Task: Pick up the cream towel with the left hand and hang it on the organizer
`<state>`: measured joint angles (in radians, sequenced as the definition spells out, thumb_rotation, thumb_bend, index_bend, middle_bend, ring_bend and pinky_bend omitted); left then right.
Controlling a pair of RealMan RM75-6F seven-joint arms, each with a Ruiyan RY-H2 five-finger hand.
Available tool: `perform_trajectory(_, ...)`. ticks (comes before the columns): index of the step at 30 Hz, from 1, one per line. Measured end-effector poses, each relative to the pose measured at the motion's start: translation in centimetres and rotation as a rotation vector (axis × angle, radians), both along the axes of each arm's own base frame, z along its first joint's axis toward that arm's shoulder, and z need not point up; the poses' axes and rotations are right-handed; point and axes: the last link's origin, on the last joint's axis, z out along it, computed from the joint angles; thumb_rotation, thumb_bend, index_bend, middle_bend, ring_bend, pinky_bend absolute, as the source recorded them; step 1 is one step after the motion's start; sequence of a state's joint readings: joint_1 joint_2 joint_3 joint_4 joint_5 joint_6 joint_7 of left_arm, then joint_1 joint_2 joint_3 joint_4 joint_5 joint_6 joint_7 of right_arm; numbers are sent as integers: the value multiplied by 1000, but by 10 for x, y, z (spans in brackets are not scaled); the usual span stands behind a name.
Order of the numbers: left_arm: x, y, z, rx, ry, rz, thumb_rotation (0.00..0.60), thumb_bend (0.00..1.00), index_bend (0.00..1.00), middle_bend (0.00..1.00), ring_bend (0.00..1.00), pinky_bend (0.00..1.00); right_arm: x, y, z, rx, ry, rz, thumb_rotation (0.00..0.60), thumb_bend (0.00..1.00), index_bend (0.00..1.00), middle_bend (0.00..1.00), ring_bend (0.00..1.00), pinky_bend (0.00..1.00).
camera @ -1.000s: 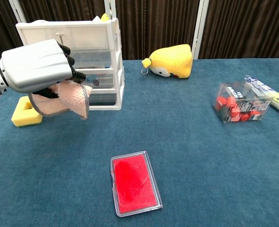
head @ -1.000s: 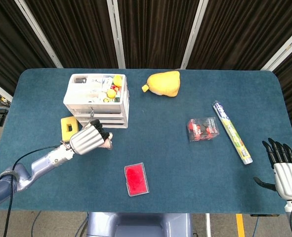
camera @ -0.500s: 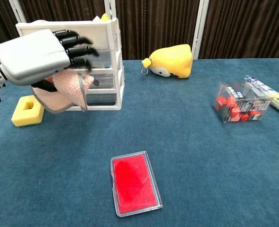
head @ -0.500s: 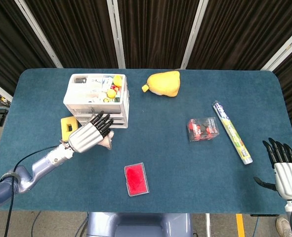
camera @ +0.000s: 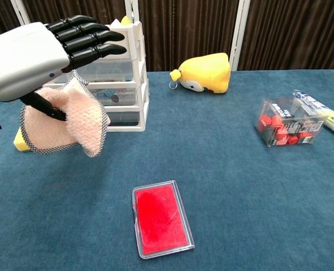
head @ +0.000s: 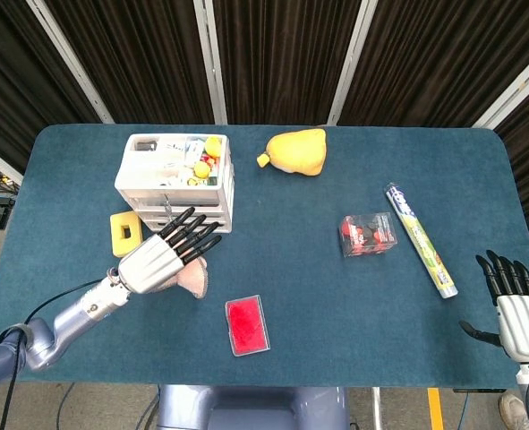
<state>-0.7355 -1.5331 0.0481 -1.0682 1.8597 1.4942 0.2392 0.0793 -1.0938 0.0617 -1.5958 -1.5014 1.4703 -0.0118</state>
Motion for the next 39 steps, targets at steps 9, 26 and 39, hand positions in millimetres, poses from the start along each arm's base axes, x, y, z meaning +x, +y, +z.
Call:
perform_trajectory(9, -4, -29, 3, -85, -18, 7, 561, 0, 2, 0, 0, 0, 0, 0, 0, 1, -2, -2, 600, 11, 0, 0, 0, 0)
perform_trajectory(26, -3, -48, 2, -107, -26, 49, 548, 0, 15, 0, 0, 0, -1, 0, 1, 1, -8, -6, 600, 11, 0, 0, 0, 0)
perform_trajectory(39, -65, -113, 61, -22, -249, 581, 517, 0, 18, 0, 0, 0, 2, 1, -1, 33, 19, 29, 600, 12, 0, 0, 0, 0)
